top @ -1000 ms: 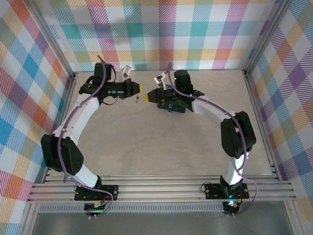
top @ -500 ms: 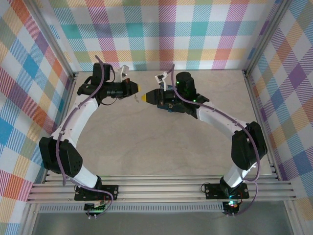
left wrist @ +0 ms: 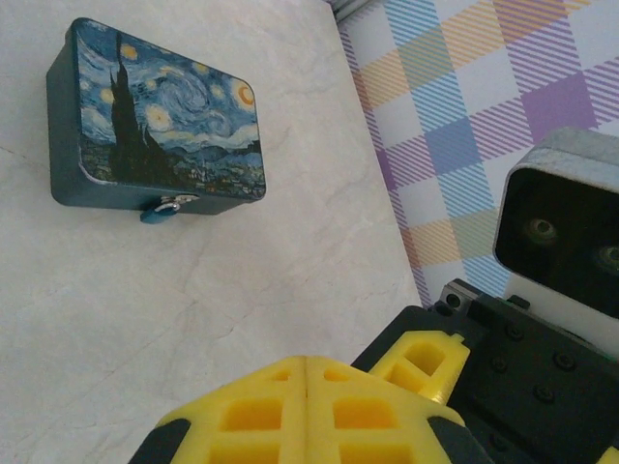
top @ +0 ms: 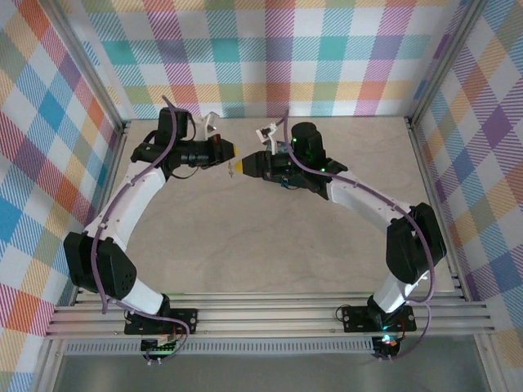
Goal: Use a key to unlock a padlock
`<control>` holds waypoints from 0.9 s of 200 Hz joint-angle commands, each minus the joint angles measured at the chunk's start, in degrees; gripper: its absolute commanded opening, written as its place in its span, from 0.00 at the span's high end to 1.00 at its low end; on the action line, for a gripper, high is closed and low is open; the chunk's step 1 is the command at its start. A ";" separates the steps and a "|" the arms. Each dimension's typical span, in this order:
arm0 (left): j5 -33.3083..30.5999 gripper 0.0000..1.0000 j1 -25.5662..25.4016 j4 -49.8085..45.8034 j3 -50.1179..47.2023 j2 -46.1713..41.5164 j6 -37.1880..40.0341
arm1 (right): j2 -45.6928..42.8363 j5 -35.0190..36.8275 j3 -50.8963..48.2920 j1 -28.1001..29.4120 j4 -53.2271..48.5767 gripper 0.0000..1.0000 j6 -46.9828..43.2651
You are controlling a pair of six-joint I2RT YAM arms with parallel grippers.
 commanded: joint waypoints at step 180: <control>0.91 1.00 -1.81 5.79 -1.60 -0.94 -5.40 | 1.03 1.28 -0.23 0.33 3.09 0.69 1.61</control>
